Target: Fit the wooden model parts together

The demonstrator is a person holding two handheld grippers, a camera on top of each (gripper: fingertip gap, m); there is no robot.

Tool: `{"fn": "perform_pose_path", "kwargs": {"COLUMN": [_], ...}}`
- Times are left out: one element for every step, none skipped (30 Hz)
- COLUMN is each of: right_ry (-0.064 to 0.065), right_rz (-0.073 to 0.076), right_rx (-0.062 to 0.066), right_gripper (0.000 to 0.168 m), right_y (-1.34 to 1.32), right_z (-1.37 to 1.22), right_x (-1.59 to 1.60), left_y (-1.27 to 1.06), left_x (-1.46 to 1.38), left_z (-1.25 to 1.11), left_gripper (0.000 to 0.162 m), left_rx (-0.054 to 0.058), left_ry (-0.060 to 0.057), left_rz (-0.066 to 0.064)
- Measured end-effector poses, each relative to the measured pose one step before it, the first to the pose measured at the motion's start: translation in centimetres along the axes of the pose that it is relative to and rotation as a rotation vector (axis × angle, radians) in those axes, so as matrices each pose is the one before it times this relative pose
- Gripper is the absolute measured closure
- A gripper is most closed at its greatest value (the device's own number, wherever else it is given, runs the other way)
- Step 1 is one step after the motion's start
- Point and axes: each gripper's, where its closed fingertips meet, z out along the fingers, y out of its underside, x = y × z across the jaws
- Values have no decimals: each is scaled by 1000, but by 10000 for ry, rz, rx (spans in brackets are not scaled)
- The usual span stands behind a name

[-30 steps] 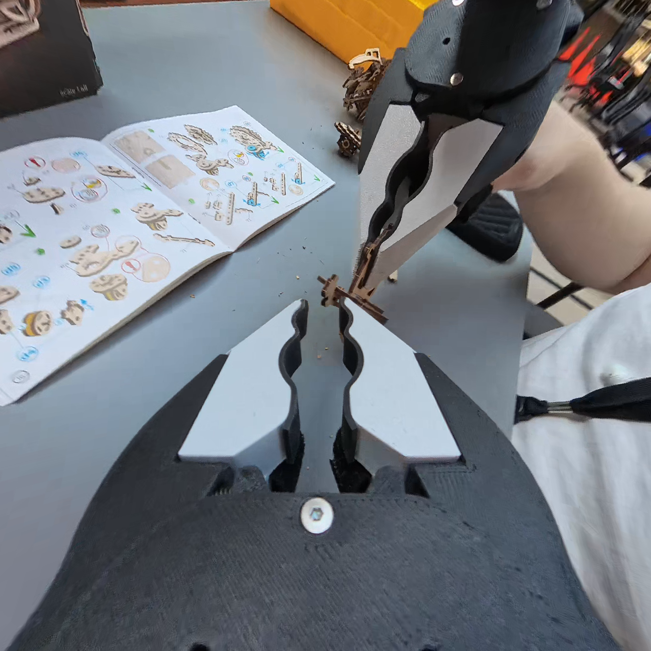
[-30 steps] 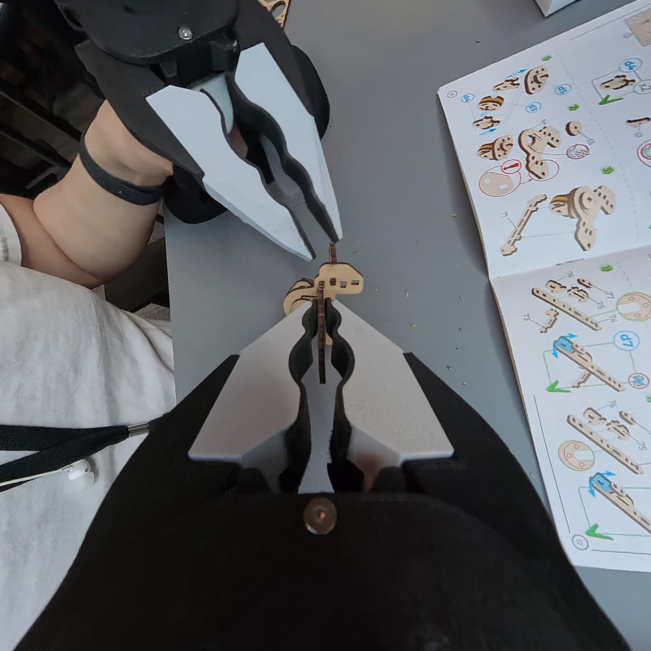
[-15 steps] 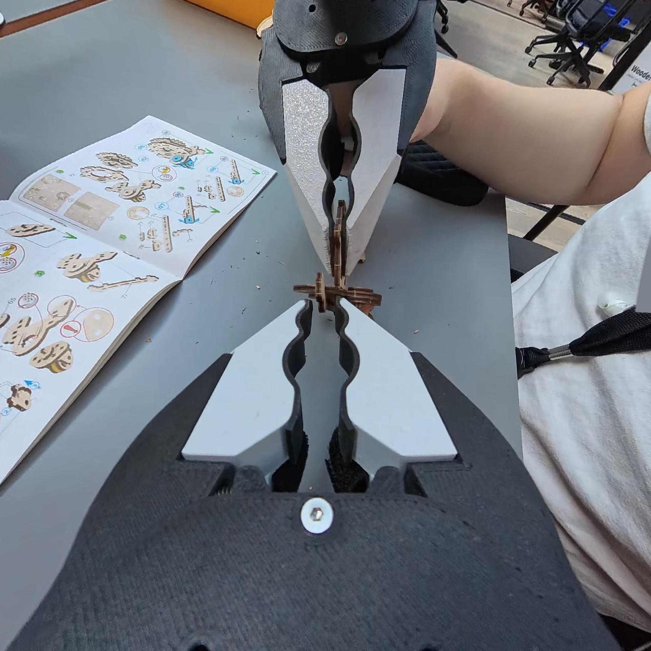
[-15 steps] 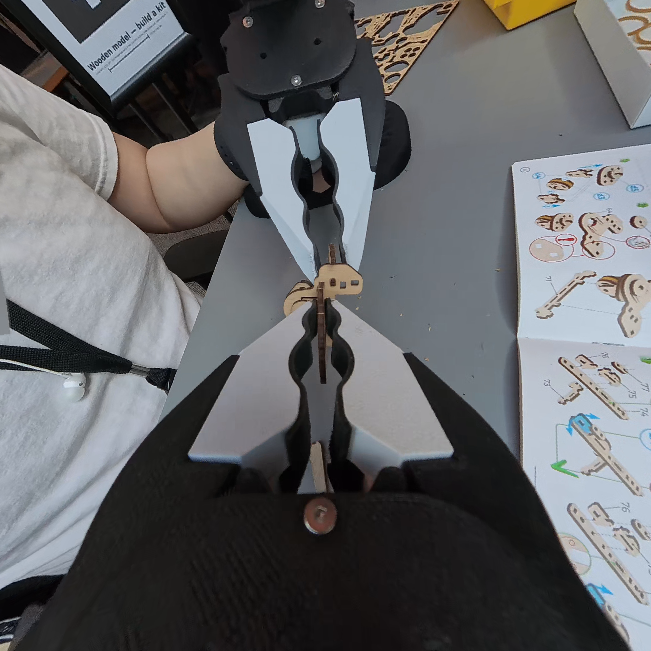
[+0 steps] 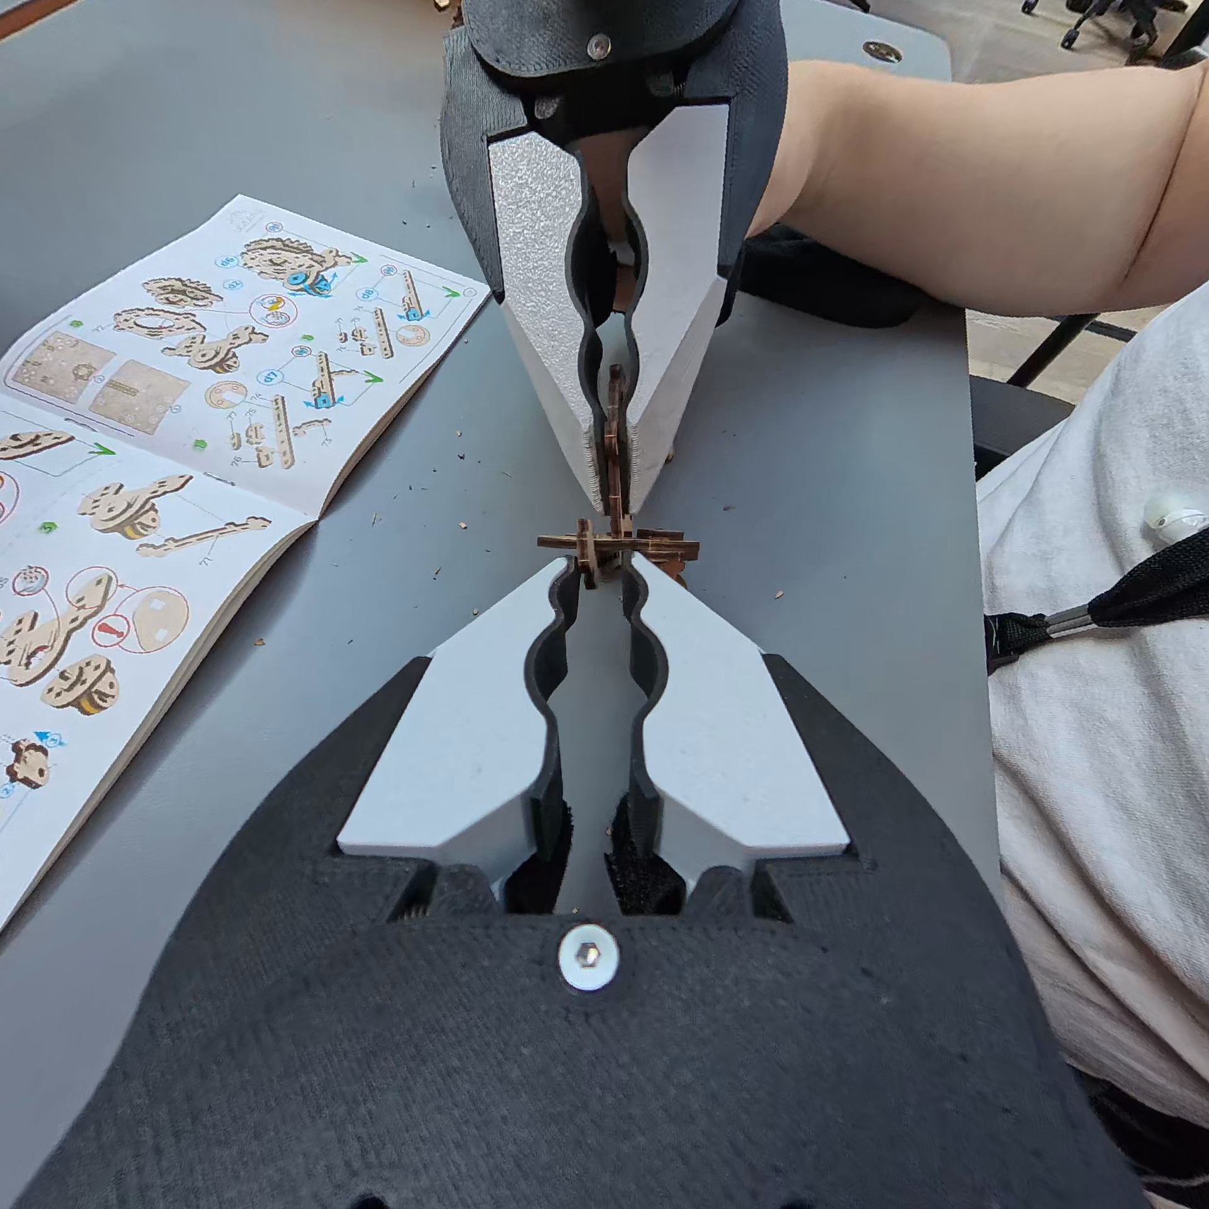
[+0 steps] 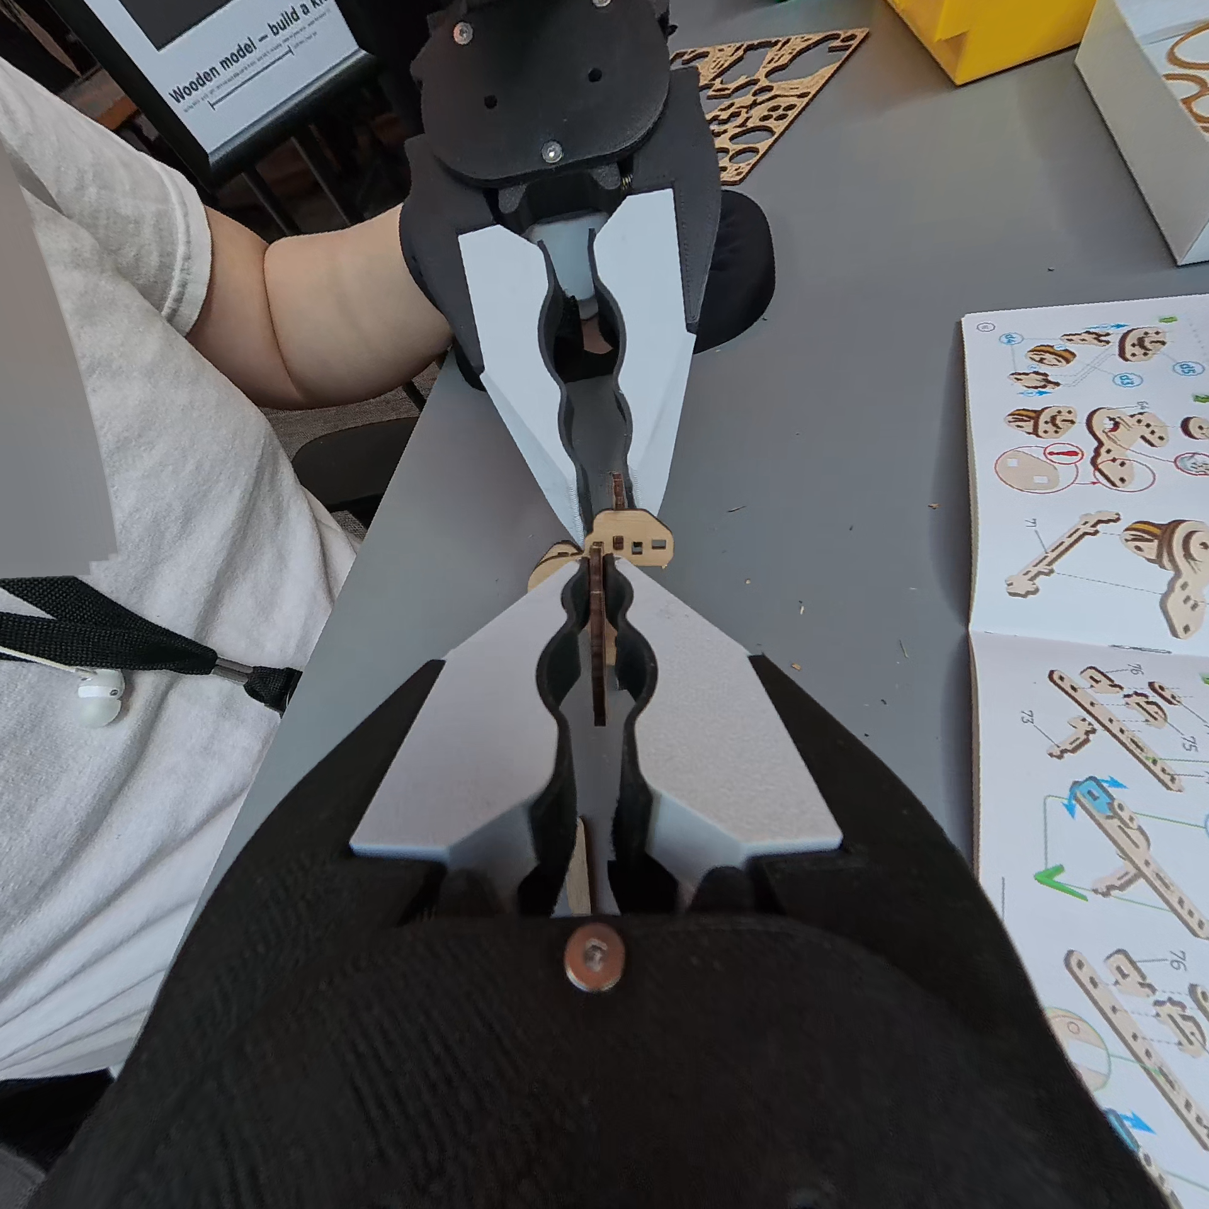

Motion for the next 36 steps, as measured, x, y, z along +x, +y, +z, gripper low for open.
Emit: {"fn": "perform_pose_path", "kwargs": {"right_ry": [-45, -14, 72, 45, -1, 1, -17, -35, -29, 14, -4, -37, -6, 3, -41, -6, 1, 33, 81, 52, 11, -3, -19, -53, -26, -31, -55, -17, -49, -30, 5, -30, -30, -10, 5, 10], "right_rz": [-98, -70, -86, -94, -105, -89, -40, -47, -78, -76, -63, -64, -64, -67, -48, -56, -74, -83, -111, -137, -130, -100, -63, -48, -33, -10, 31, 37, 15, 0, -17, -21, 4, -4, -36, -25], "right_rx": [-50, -59, -30, -9, 16, 56, 75, 75, 102, 95, 93, 74, 77, 77, 71, 33, 45, 41, 46, 29, 45, 32, 16, 15, 39, 49, 36, 21, -7, 21, 14, -13, -13, -7, -12, -8], "right_gripper": [166, 166, 166, 166, 166, 166, 166, 166, 166, 166, 166, 166, 166, 166, 166, 166, 166, 166, 166, 166, 166, 166, 166, 166, 166, 166, 166, 166, 166, 166, 166, 166, 165, 165, 165, 165], "right_y": [78, 86, 85, 85, 59, 48, 57, 84, 53, 52, 16, 35, -7, -12, -42, 3, -4, -10, -17, 3, -7, -3, -2, 13, 13, 4, 8, 7, 49, 25, 12, 47, 40, 38, 28, 14], "right_z": [-36, -48, -39, -51, -83, -99, -97, -80, -86, -89, -86, -30, -21, 5, -3, 16, -7, -19, -33, -27, 3, 13, 41, 55, 30, -15, -30, -42, -27, -31, -54, -34, -22, -35, -34, -22], "right_x": [-161, -119, 16, -30, -109, -114, -121, -155, -153, -75, -72, -88, -6, 25, -24, 23, 5, 22, 83, 25, -43, -49, -67, -111, -43, -28, -51, 7, -63, -74, -30, -95, -89, -60, -59, -26], "left_y": [-85, 5, 46, 13, -58, -87, -58, -23, -7, -18, -58, -85, -45, -88, -63, -54, -90, -108, -101, -100, -30, -15, -19, -32, -85, -57, 8, 26, -10, -30, -32, -10, -18, -20, -23, -14], "left_x": [139, 94, -94, 21, 150, 113, 57, 4, -65, -18, 70, 113, 68, 53, 94, 76, 96, 150, -61, -129, -23, -139, -154, 27, 89, 119, 152, 65, 92, 53, 47, 87, 84, 62, 44, 36], "left_z": [42, 91, 117, 112, 84, 76, 83, 105, 115, 93, 48, 14, -17, -56, -91, -110, -129, -100, -62, -18, 40, 56, 62, 67, 57, 78, 94, 99, 76, 47, 47, 58, 60, 51, 46, 27], "left_gripper": [150, 150, 149, 148, 148, 148, 146, 142, 139, 138, 138, 138, 139, 139, 140, 139, 137, 134, 132, 130, 130, 130, 130, 130, 131, 132, 135, 135, 135, 136, 136, 135, 136, 135, 135, 135], "left_rx": [36, -16, -49, -21, 28, 58, 59, 25, 6, 18, 51, 64, 39, 68, 74, 71, 106, 121, 103, 75, 8, -23, -22, -11, 18, 12, -15, -36, -21, -9, -7, -10, -5, -12, -9, -21], "left_ry": [60, 35, -63, 9, 76, 30, -8, -21, -36, 1, 67, 92, 71, 58, 83, 71, 76, 96, -40, -99, -31, -113, -120, -10, 46, 73, 91, 31, 38, 1, -14, 0, -11, -22, -25, -17], "left_rz": [38, 35, 13, 19, 44, 85, 94, 37, -3, -4, 4, 0, -10, -22, -30, -47, -44, -33, -21, 21, 68, 98, 137, 127, 87, 70, 58, 49, 66, 71, 77, 105, 114, 110, 99, 82]}}
